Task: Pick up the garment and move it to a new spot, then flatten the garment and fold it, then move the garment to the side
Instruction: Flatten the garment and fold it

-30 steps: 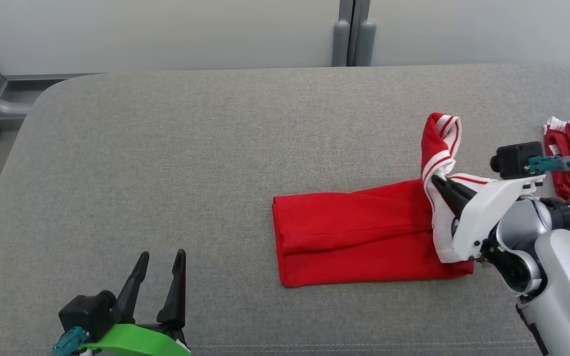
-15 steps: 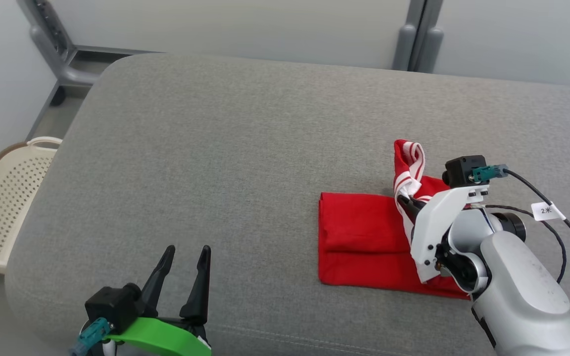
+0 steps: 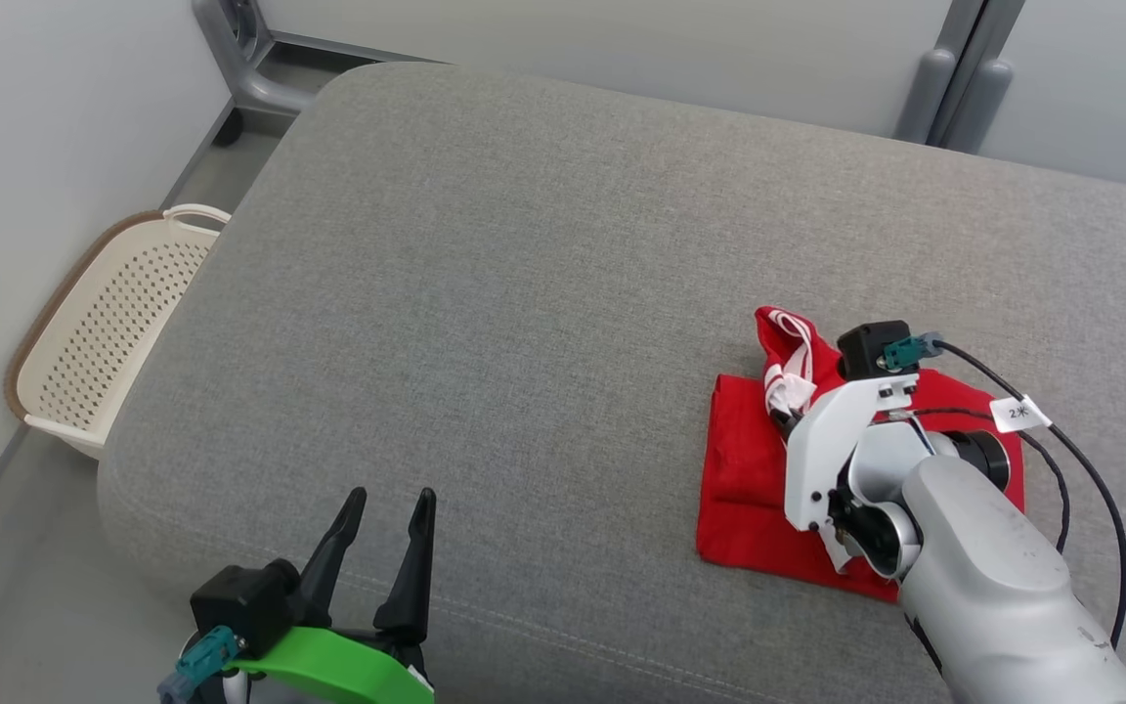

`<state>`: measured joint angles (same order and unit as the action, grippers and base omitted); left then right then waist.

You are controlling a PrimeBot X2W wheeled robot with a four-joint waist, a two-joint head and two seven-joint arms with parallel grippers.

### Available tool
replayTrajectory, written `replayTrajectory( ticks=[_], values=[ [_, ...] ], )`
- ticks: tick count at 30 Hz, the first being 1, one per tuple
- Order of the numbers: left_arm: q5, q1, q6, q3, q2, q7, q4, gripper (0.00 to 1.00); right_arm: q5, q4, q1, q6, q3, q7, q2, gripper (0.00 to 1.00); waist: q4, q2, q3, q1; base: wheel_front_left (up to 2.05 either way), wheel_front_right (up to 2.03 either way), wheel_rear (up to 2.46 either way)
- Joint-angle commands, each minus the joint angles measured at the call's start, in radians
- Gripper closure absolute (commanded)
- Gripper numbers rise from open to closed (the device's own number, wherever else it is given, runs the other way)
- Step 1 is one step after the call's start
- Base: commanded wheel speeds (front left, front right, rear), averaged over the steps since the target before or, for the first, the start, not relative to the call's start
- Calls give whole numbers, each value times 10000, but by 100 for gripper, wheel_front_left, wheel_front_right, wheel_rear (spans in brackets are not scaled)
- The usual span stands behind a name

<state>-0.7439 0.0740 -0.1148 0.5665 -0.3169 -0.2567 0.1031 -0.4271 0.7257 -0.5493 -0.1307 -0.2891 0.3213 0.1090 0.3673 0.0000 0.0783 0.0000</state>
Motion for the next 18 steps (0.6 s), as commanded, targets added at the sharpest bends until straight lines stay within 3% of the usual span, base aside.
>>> replayTrajectory(
  ticks=[1,5,6,7,8,9,15,18],
  values=[
    [89,65,9,-37,43,-39,19,0,81,119,-160,2,-67,-94,21,100,16,0,14,0,0,0,0],
    [106,46,28,-81,70,-49,61,0,185,532,-333,2,-292,-184,-45,100,-69,0,-2,0,0,0,0],
    [112,40,28,-91,76,-51,69,0,198,592,-358,2,-345,-239,-64,92,-109,0,-14,0,0,0,0],
    [119,31,29,-95,76,-54,71,0,189,632,-390,2,-395,-292,-94,60,-153,0,-26,0,0,0,0],
    [123,15,14,-111,69,-57,75,0,198,651,-431,2,-446,-359,-117,6,-208,0,-42,0,0,0,0],
    [127,-3,12,-119,57,-59,77,0,206,623,-463,2,-560,-419,-148,0,-267,0,-64,0,0,0,0],
    [98,-114,-50,-184,-18,-65,77,0,-95,-2,-434,2,-1148,-661,-231,0,-619,0,-249,0,0,0,0],
    [85,-226,-109,-226,-80,-56,5,0,-523,-1041,-269,2,-1446,-775,-101,0,-978,0,-426,0,0,0,0]
  ],
)
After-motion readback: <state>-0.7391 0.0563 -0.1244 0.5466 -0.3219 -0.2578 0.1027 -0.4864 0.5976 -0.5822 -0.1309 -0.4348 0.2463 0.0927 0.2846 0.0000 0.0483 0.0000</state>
